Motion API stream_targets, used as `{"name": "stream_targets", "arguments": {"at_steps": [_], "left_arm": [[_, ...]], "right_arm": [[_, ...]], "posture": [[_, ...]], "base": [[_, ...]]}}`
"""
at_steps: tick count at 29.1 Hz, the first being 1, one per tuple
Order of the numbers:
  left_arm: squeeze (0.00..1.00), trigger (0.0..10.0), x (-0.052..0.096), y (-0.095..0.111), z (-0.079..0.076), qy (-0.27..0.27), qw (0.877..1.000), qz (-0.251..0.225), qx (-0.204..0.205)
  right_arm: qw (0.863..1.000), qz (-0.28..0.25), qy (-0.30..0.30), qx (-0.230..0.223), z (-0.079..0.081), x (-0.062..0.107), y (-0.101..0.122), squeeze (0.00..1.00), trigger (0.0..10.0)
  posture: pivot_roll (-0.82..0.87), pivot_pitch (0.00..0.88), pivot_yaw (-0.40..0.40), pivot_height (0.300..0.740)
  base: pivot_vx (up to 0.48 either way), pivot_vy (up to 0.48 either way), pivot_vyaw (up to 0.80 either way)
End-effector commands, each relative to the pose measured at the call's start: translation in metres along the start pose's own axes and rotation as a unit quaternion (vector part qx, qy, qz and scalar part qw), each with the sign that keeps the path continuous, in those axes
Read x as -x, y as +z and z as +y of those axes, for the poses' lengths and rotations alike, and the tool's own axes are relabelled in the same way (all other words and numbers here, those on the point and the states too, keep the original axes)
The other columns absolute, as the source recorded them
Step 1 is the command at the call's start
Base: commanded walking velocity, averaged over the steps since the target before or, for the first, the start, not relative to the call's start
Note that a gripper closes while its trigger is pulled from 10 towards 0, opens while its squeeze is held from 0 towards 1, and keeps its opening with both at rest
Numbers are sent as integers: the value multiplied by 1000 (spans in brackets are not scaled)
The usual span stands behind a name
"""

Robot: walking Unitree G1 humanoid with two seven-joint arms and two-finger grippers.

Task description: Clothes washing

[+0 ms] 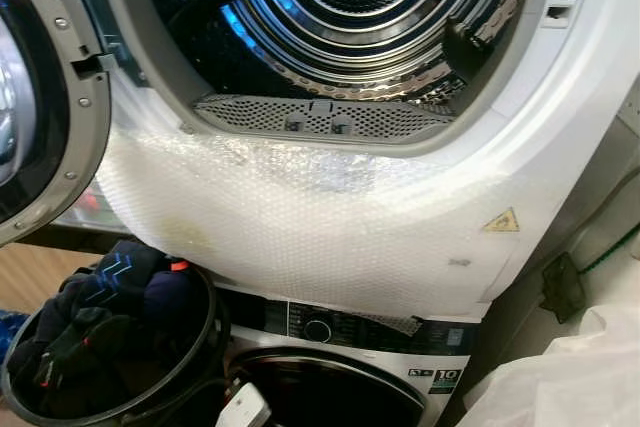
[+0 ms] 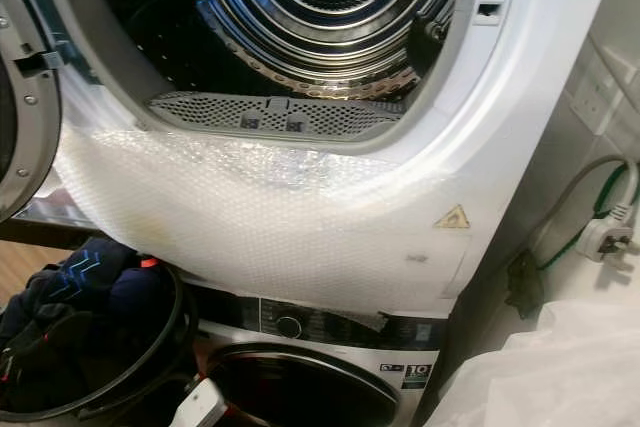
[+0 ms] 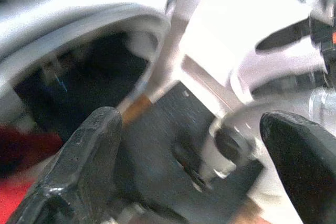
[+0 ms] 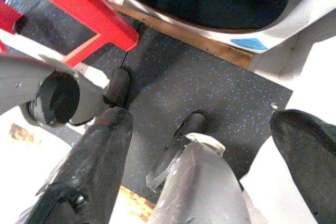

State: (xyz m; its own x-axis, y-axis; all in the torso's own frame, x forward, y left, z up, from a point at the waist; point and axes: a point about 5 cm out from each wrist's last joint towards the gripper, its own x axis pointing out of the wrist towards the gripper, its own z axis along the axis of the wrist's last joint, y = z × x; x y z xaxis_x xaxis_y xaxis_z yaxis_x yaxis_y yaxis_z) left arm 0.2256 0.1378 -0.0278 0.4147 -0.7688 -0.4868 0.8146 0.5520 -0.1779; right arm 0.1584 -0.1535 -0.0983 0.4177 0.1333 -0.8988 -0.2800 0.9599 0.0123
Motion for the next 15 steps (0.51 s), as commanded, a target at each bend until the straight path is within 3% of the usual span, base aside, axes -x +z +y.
{"name": "stream_targets", "arguments": {"at_steps": [1, 3, 7, 10, 12, 15], "left_arm": [[0, 10000, 4, 6, 1, -3, 999, -10, -35], [0, 10000, 5, 11, -1, 2, 999, -28, -47], [0, 10000, 15, 35, -10, 26, 990, -88, -108], [0, 10000, 19, 48, -16, 33, 986, -116, -114], [0, 10000, 26, 65, -27, 30, 980, -130, -149], [0, 10000, 35, 71, -32, 55, 977, -144, -146]], "right_arm": [[1000, 5, 3, 6, 2, 0, -2, 0, 10000], [1000, 6, 2, 5, 2, 0, -3, 0, 10000], [1000, 14, 2, 10, 3, 1, -10, 0, 10000], [1000, 18, 1, 9, 4, 1, -13, 0, 10000], [999, 27, 4, 17, 5, 1, -17, 0, 10000], [999, 29, 2, 16, 5, 1, -19, 0, 10000]], "posture": [[85, 0, 59, 740], [84, 0, 63, 740], [83, 0, 68, 740], [88, 0, 66, 740], [99, 0, 66, 740], [99, 0, 72, 740]], "base": [[0, 0, 0], [0, 0, 0], [0, 0, 0], [0, 0, 0], [0, 0, 0], [0, 0, 0]]}}
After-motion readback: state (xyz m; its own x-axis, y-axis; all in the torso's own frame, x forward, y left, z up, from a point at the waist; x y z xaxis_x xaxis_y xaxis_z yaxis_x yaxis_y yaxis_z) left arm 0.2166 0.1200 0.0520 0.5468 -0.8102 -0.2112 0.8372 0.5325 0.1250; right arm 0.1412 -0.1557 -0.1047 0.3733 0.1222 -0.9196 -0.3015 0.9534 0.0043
